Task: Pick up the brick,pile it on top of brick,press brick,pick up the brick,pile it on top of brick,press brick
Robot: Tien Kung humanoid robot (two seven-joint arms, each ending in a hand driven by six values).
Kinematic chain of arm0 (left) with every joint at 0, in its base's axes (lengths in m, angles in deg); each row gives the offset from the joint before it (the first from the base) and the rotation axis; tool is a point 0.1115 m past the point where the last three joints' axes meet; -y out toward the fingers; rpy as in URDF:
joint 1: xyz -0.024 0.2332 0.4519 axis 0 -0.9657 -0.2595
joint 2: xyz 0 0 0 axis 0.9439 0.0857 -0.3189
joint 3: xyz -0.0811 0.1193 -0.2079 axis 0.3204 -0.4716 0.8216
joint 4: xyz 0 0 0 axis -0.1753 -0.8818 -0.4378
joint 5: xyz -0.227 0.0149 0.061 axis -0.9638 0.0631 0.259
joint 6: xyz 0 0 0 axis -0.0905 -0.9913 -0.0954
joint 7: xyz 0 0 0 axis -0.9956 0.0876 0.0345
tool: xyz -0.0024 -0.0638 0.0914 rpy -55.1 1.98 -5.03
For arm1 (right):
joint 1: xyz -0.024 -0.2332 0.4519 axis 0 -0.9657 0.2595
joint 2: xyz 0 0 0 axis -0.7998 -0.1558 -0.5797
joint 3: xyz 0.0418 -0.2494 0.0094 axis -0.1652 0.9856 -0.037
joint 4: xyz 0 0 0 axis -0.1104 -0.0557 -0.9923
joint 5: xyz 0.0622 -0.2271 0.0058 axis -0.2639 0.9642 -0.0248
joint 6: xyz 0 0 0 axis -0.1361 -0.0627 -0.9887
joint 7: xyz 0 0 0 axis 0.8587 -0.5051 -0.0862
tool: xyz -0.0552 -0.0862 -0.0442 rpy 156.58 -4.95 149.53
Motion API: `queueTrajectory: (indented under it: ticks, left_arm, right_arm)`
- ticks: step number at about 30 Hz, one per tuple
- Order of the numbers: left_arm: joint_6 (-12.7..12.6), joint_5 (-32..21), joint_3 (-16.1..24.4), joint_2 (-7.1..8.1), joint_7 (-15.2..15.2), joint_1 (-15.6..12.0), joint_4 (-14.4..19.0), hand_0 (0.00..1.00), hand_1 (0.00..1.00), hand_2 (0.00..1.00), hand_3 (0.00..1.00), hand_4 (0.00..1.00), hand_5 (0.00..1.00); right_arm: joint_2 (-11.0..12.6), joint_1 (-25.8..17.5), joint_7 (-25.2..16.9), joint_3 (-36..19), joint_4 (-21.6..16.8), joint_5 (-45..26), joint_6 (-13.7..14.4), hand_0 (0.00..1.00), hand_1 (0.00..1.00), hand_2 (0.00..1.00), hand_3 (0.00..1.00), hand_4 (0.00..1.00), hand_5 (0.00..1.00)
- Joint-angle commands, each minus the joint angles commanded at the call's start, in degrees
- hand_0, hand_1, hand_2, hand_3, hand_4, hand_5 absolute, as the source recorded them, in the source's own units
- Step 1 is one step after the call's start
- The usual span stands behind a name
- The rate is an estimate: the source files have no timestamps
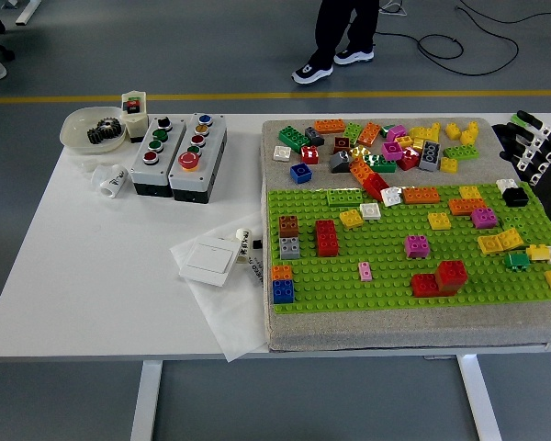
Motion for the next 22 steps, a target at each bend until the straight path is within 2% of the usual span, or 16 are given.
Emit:
queueTrajectory:
  ticks: [22]
  left_arm:
    - [-0.12, -0.45, -0.39, -0.17, -0.04, -0.08, 0.0, 0.721, 0.744, 0.791, 0.624, 0.674, 0.646]
  right_arm:
    - [-0.11, 0.05, -0.33, 0.84, -0.09, -1.31, -0.25, 0.847, 0.792, 0.824, 0.846, 0.998, 0.998]
